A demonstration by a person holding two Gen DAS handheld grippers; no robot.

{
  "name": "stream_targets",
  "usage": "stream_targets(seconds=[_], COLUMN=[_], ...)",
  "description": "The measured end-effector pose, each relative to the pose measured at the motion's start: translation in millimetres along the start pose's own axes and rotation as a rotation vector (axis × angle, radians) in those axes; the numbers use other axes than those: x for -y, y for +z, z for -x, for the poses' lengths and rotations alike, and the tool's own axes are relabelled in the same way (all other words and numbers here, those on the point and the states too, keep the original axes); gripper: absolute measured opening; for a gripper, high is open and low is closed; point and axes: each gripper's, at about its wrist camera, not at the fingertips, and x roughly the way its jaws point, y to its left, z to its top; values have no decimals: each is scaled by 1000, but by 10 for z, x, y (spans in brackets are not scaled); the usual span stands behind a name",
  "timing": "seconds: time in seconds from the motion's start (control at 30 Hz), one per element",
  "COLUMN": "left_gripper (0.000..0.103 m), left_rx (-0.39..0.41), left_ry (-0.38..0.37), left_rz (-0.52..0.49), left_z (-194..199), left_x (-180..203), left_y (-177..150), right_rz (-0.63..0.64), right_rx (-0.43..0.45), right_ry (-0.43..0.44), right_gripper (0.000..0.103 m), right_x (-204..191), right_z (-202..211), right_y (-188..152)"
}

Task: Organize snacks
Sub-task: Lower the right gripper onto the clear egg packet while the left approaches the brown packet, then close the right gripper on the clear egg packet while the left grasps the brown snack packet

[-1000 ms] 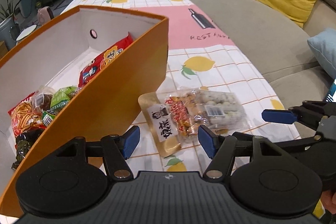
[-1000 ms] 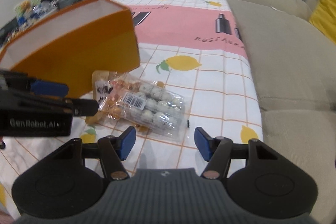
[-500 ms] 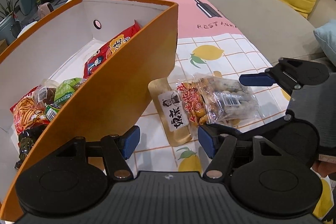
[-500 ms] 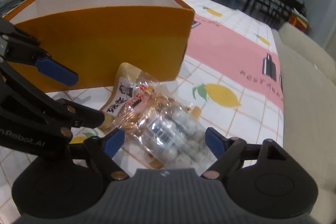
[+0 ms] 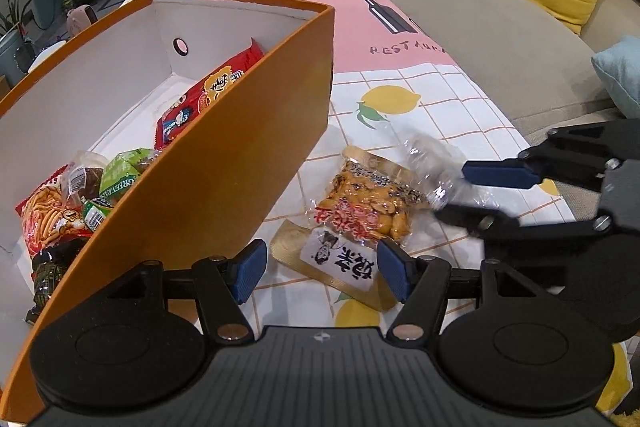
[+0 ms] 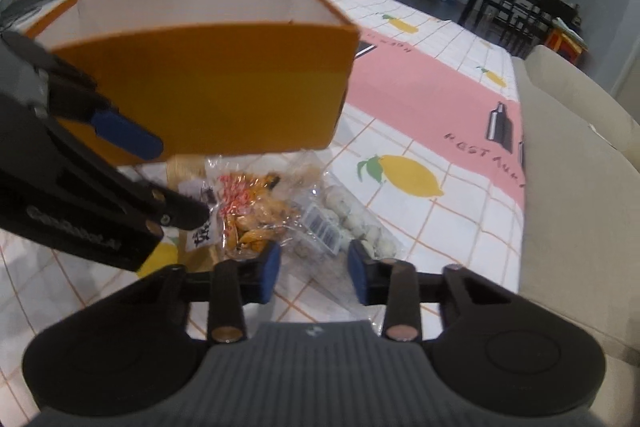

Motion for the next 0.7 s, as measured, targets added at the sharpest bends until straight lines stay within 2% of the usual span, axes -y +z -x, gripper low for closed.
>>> stream_targets(seconds=[0.23, 0.43, 0.5, 0.53, 0.7], left_gripper=[74, 74, 75, 75, 75], left_rx=[19, 34, 36, 35, 19], left_ry=[-11, -35, -49, -53, -57], left_rz=[-5, -54, -84, -105, -214], left_z=[79, 89, 66, 42, -106], left_x=[7, 60, 102, 130, 265], left_y=[8, 42, 63, 72, 84], right_rz=[-169, -398, -493, -539, -579], right_rx=[42, 59, 45, 35, -14], right_ry=[-4, 69, 112, 124, 93], right_gripper=[18, 13, 10, 0, 0], right_x=[189, 432, 534, 576, 591], right_z=[269, 549, 561, 552, 345], right_y=[75, 129, 114, 92, 19])
